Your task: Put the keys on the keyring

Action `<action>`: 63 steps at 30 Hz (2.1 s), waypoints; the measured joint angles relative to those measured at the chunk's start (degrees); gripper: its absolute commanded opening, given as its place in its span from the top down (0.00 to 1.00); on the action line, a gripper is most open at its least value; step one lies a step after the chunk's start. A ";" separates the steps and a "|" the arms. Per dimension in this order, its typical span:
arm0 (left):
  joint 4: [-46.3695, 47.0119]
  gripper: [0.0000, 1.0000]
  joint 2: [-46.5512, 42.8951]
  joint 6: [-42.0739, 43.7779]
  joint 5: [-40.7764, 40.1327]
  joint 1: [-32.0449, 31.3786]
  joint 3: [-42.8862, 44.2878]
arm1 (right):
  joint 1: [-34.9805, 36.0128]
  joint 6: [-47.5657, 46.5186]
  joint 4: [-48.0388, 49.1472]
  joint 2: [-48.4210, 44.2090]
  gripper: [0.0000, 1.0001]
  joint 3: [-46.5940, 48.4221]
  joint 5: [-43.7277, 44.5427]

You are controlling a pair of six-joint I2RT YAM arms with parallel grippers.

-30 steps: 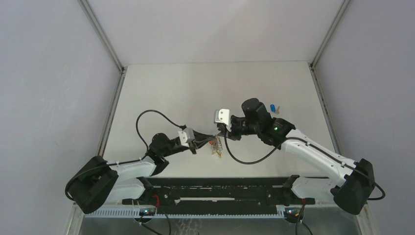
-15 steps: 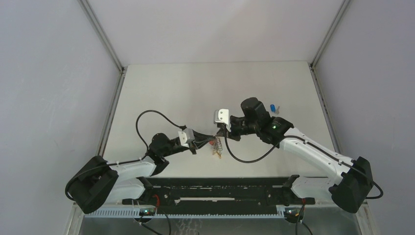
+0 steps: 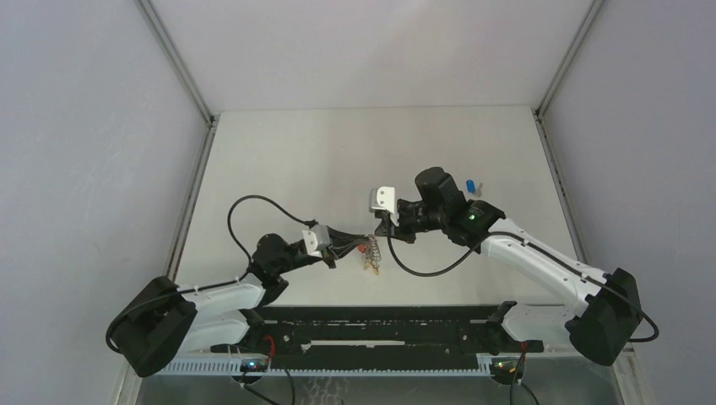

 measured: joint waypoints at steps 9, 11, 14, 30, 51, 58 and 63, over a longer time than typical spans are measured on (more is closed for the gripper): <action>1.66 1.00 -0.28 -1.07 -0.44 0.00 -0.68 | 0.72 2.10 2.67 2.40 1.00 -1.44 -0.83; 1.77 1.00 -0.02 -1.11 -0.46 0.00 -0.94 | 1.05 2.40 2.67 2.69 0.99 -1.55 -0.24; 1.92 1.00 0.11 -1.09 -0.52 0.00 -1.14 | 0.76 2.86 2.62 2.54 0.89 -1.64 0.70; 4.76 1.00 0.11 -1.11 0.50 0.00 -1.60 | -1.55 2.25 9.99 -4.72 0.77 -5.73 -4.81; 4.76 1.00 0.98 -1.31 1.16 0.00 -1.60 | -1.55 1.11 11.21 0.13 0.81 -5.73 -11.50; 4.55 0.97 2.40 -2.40 0.98 0.17 -1.70 | -1.62 0.98 11.15 2.40 1.00 -5.73 -12.31; 5.07 0.73 3.10 -3.61 0.33 0.17 -2.32 | -1.42 0.85 10.19 3.45 1.00 -5.73 -10.62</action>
